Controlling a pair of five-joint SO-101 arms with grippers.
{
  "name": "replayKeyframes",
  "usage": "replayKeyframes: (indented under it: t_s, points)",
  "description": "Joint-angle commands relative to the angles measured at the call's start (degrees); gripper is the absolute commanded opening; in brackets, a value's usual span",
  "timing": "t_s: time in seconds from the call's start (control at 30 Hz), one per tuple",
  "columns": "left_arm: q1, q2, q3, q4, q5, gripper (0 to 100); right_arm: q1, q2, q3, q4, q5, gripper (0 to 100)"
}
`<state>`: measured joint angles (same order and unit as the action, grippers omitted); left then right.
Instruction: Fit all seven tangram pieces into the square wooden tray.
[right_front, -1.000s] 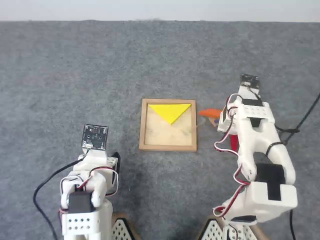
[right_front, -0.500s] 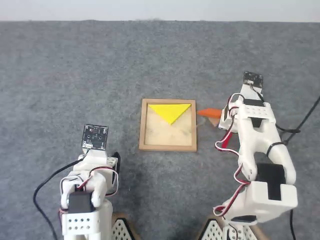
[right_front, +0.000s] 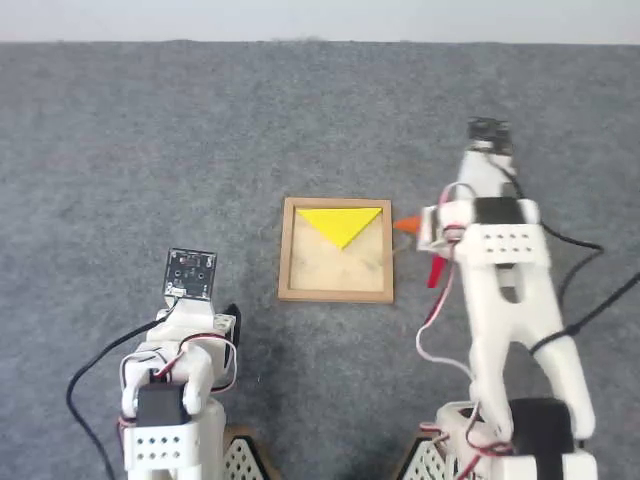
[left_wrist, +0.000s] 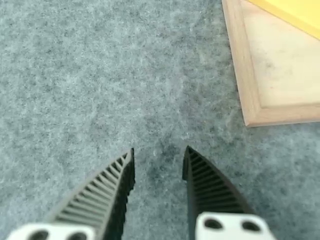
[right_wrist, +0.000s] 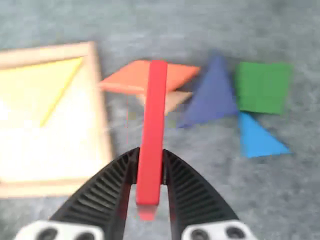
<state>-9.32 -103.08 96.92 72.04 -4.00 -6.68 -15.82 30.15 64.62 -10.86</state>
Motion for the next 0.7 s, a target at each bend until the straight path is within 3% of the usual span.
replayKeyframes:
  t_s: [0.0,0.37,0.67]
  points:
    - [0.0,-1.6,-0.5,0.5,-0.4,15,-7.6,-3.9,-3.0,1.2,-0.4,0.7]
    - [0.0,-1.6,-0.5,0.5,-0.4,15,-22.2,-2.7,-3.8,-6.4,-0.6,0.6]
    - [0.0,-1.6,-0.5,0.5,-0.4,15,-29.0,14.5,-17.5,-6.1,-7.0,0.6]
